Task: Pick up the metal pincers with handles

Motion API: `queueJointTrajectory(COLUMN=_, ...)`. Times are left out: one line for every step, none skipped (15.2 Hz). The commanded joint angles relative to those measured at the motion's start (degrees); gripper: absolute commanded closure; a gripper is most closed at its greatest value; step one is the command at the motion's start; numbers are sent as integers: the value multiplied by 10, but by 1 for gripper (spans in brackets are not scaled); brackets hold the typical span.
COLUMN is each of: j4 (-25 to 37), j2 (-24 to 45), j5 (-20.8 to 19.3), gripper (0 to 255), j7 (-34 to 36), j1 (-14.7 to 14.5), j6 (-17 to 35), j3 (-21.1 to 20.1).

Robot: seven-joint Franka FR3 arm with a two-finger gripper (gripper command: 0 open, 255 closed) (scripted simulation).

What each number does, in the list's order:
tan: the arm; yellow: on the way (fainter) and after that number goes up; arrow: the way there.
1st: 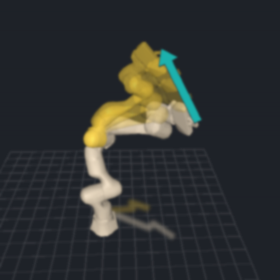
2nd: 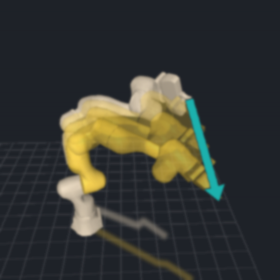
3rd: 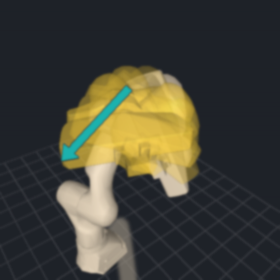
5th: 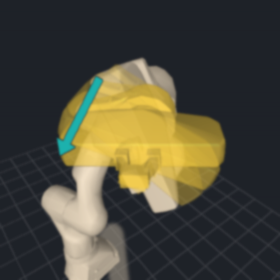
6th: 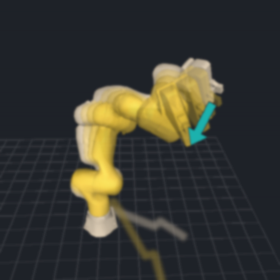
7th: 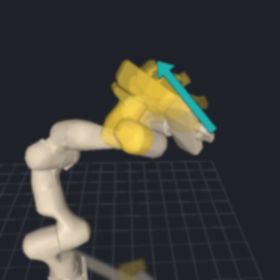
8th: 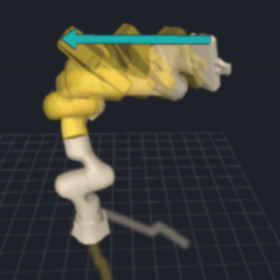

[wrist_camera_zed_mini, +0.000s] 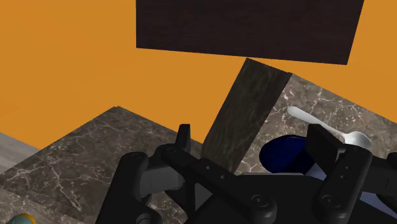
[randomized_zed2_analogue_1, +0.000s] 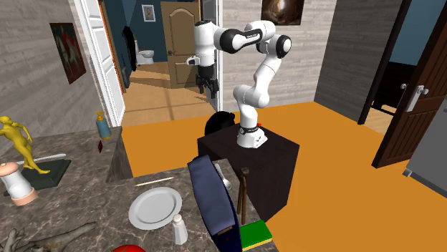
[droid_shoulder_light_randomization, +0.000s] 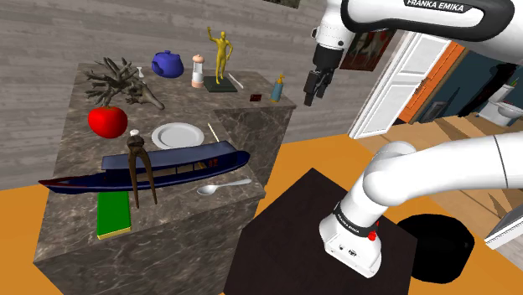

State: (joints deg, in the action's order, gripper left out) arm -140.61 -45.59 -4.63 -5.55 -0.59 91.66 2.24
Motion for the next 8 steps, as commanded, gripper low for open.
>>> queueJointTrajectory(j4=0, j2=0, j5=0, gripper=0, j7=0, j1=0, j6=0, j3=0)
queueJointTrajectory(j4=0, j2=5, j5=10, gripper=0, j7=15, j1=-5, j6=6, j3=-12)
queueJointTrajectory(j4=0, j2=12, j5=20, gripper=0, j7=31, j1=-10, j6=12, j3=-24)
queueJointTrajectory(j4=1, j2=19, j5=30, gripper=0, j7=46, j1=-14, j6=18, j3=-36)
queueJointTrajectory(j4=3, j2=26, j5=39, gripper=0, j7=61, j1=-19, j6=25, j3=-48)
queueJointTrajectory(j4=5, j2=35, j5=48, gripper=0, j7=76, j1=-24, j6=32, j3=-60)
queueJointTrajectory(j4=8, j2=44, j5=57, gripper=0, j7=91, j1=-28, j6=39, j3=-72)
queueJointTrajectory(j4=12, j2=54, j5=65, gripper=0, j7=106, j1=-32, j6=46, j3=-83)
